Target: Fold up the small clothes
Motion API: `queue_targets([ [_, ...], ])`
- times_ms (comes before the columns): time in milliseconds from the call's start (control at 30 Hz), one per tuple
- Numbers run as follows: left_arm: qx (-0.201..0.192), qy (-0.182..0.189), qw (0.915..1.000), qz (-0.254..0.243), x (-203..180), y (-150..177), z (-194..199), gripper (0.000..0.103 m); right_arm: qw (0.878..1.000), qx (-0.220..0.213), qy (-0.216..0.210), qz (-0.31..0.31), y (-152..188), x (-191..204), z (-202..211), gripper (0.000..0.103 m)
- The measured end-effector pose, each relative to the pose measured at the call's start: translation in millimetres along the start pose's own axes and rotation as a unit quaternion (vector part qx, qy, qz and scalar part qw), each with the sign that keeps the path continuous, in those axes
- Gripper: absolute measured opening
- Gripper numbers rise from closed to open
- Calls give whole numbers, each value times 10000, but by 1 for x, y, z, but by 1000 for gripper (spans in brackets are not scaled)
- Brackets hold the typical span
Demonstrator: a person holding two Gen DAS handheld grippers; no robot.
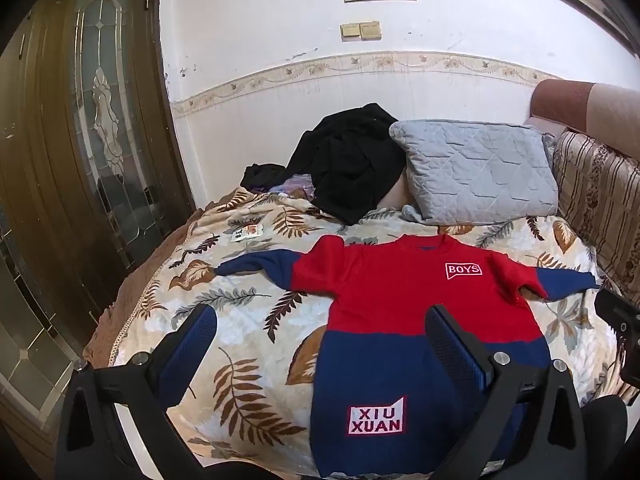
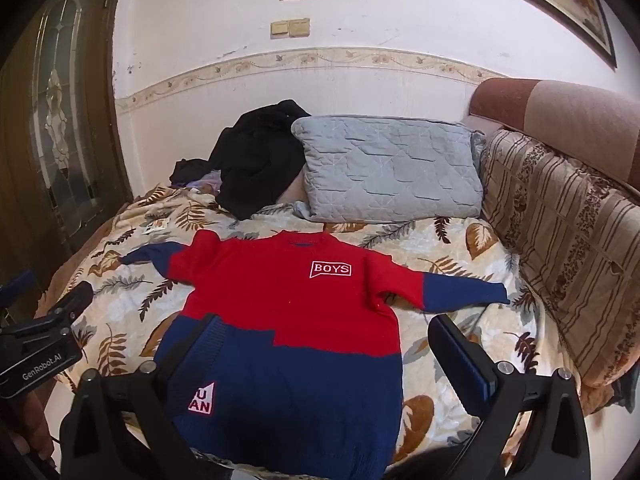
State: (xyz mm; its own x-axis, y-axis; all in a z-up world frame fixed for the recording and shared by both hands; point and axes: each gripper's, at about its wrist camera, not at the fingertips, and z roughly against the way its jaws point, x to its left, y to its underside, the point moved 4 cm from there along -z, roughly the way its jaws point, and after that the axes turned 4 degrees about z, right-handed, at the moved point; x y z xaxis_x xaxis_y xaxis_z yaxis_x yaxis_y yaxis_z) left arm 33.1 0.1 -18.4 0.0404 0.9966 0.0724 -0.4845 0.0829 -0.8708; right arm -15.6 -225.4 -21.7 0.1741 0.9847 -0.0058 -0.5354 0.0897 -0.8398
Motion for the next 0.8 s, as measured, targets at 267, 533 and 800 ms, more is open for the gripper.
queue_targets([
  [267,-175,49,9998,-35,-2,0,26,103,9998,-7,119,-182,4,-5,21,103],
  [533,-326,99,9994,-71,-7,-2,41,103,9991,-57,227,-354,9,-14,46,103],
  [800,-348,96,9992,-185,-9,-5,50,103,9989,-134,269,-372,8,-18,59,103],
])
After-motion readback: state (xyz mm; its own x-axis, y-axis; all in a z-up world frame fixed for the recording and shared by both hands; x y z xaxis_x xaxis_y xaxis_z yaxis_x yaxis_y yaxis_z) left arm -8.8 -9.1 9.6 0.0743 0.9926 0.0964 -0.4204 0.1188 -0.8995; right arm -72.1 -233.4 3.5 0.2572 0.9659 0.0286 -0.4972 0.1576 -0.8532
